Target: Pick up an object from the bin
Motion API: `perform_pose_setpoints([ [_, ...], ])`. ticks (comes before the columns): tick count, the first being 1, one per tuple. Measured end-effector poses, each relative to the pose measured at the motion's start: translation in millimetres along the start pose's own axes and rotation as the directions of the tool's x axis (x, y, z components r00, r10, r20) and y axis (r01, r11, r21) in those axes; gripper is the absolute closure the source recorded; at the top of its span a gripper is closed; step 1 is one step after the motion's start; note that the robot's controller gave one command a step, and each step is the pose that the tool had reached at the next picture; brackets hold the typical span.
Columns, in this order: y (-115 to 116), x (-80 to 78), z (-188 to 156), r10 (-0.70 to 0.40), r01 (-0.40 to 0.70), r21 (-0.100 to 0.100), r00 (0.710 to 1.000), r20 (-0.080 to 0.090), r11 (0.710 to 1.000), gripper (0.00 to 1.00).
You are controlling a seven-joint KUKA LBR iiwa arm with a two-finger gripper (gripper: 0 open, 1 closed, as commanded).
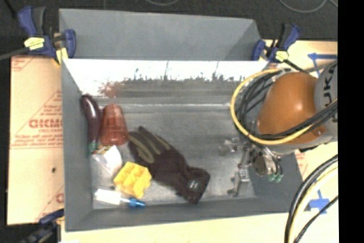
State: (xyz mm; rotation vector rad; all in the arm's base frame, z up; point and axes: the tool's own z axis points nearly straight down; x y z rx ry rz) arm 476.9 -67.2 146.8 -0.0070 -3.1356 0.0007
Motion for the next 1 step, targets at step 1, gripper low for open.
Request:
perform_pose_setpoints([
  [1,0.1,-1.9,-3.9,-0.002,0.002,0.001,1.0,0.008,1.0,0.0],
])
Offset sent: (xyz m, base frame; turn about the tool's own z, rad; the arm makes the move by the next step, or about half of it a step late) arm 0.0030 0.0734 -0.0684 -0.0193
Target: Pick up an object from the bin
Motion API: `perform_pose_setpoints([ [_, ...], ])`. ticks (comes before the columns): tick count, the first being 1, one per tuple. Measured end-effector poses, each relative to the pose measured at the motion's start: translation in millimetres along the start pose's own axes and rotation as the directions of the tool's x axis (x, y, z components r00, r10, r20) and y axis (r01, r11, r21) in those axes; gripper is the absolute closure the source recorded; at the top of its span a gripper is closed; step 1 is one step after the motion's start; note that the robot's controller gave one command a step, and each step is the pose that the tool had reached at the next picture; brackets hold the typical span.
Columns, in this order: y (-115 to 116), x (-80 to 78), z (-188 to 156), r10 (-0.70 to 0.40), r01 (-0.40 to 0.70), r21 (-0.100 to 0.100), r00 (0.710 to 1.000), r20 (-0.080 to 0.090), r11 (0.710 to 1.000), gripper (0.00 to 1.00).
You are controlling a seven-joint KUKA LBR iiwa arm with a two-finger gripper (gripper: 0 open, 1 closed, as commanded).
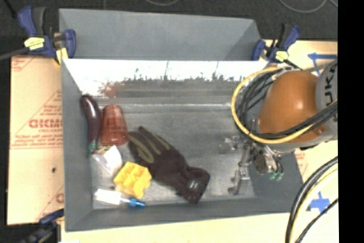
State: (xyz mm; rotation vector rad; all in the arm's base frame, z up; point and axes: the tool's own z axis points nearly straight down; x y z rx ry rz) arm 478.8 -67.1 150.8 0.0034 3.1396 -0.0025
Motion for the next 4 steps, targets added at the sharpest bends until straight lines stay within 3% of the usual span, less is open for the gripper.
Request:
perform_pose_setpoints([
  [1,54,-3.0,53,-0.009,0.009,0.0,1.0,0.002,1.0,0.0],
  [2,71,-7.5,80,-0.098,0.098,0.001,0.995,0.004,0.995,1.0],
  [3,71,-7.5,80,-0.099,0.099,0.001,0.995,0.004,0.995,1.0],
  [4,64,-3.9,-64,-0.067,0.067,0.001,0.998,0.007,0.998,1.0],
])
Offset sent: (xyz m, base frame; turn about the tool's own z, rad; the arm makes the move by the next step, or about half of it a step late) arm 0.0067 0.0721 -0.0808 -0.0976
